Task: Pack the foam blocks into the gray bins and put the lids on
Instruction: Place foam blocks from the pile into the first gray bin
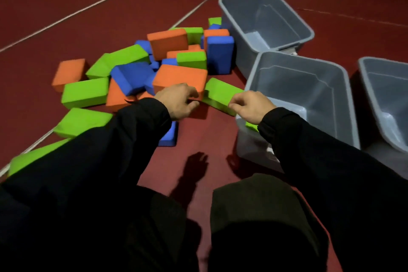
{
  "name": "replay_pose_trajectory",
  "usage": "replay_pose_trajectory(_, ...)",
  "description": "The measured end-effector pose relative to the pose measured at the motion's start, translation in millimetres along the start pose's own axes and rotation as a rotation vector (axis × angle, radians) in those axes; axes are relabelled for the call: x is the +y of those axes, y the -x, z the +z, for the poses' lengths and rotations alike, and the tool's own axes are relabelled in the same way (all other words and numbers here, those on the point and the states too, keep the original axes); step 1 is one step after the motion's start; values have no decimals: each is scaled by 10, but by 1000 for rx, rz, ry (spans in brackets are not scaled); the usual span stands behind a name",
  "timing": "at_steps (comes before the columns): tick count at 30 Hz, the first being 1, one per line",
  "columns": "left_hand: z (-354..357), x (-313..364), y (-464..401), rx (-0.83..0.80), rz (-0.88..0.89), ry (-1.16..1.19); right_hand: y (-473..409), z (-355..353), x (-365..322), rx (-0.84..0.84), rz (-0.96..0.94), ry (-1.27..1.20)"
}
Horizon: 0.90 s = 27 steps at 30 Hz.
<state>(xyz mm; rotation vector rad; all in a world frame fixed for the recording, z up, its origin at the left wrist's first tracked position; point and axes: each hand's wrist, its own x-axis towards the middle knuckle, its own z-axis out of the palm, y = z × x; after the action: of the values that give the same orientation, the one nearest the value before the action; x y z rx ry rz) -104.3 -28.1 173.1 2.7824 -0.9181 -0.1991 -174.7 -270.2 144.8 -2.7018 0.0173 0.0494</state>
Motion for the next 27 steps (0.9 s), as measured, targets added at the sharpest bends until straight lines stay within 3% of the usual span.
replay_pose_trajectory(5,-99,-769,332,42,-209,67,-500,464,-601,-101,-104,-77)
replay_pose_trajectory(11,524,-1588,848,1,-486,242,-837,1210,-1055,-284,-212,-73)
replay_pose_trajectory(14,852,-1863,985,-40,-577,288,-1061,1621,-1145,-336,-201,-92)
replay_pose_trajectory(18,1165,-2085,1122,-91,-661,335,-1296,2200,-1178,-416,-50,-144)
replay_pose_trajectory(21,1451,-2270,1256,-290,-630,324,-1445,2558,-1125,-396,168,-207)
replay_pose_trajectory(24,1746,-2304,1470,-703,-585,240,-1556,2797,-1065,-278,411,-320)
replay_pose_trajectory(27,2011,-2291,1614,-821,-581,241,-1633,3033,-980,-290,563,-374)
